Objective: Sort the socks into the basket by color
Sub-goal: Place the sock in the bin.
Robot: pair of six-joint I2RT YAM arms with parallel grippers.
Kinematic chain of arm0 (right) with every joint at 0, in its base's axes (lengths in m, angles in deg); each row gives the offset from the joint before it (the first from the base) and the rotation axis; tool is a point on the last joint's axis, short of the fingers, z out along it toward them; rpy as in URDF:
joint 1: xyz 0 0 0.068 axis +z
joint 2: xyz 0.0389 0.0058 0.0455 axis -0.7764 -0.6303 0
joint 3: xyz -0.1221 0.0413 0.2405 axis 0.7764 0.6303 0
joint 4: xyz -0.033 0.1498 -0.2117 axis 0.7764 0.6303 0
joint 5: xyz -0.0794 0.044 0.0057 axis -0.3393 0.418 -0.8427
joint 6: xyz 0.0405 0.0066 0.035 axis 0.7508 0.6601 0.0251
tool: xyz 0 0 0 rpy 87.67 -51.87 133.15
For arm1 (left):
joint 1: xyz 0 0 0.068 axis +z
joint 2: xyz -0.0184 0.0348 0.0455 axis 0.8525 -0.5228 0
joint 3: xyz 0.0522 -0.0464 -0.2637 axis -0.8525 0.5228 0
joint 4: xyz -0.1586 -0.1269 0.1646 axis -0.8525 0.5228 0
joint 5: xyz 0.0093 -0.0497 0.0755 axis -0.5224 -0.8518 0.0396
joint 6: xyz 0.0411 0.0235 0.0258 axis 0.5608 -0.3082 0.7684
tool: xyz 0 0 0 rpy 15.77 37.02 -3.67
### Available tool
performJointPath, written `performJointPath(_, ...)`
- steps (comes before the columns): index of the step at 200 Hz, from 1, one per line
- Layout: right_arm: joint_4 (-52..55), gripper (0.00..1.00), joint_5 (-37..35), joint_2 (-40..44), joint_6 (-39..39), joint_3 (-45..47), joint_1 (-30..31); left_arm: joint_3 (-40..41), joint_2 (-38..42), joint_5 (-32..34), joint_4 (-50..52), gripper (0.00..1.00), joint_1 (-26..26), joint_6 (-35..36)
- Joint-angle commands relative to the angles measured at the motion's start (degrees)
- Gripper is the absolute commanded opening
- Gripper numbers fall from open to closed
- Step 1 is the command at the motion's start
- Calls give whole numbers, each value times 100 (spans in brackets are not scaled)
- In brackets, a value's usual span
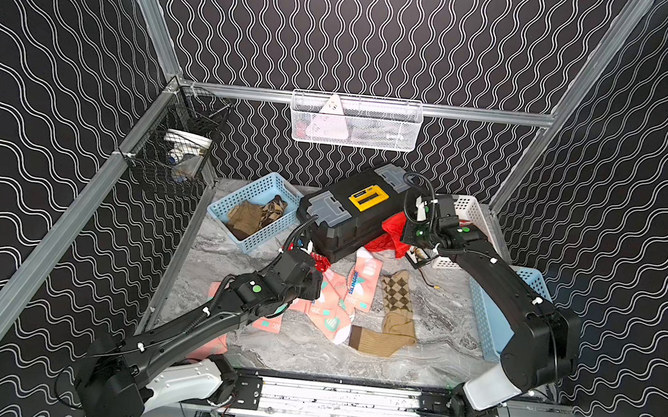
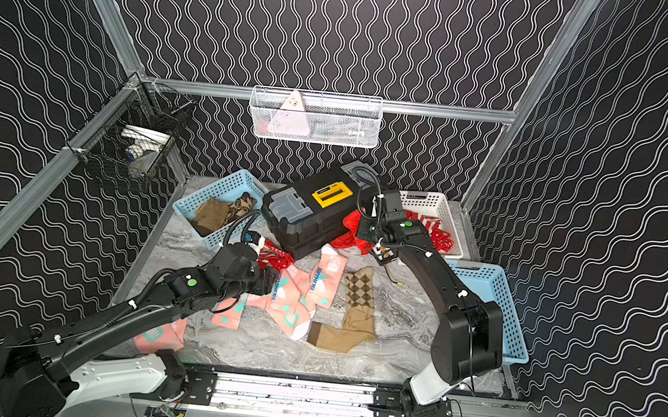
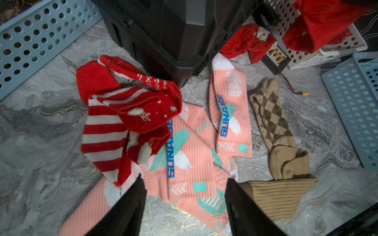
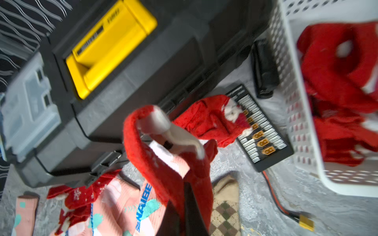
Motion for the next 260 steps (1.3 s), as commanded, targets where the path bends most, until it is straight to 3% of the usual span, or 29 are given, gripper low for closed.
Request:
performJointPath(1, 110, 0, -335, 95, -95, -206, -168, 14, 41, 45, -174, 66, -9, 21)
performJointPath(70, -20, 0, -1009, -419, -316, -1038, -1237, 15, 135, 31, -121, 66, -23, 35)
performJointPath(123, -425, 0, -1517, -1222, -519, -1246, -1684, 15, 207, -21, -190, 66, -23, 57)
performJointPath(260, -830, 0, -993, -3044, -233, -967, -2139, -83, 93, -109, -199, 71, -32, 96)
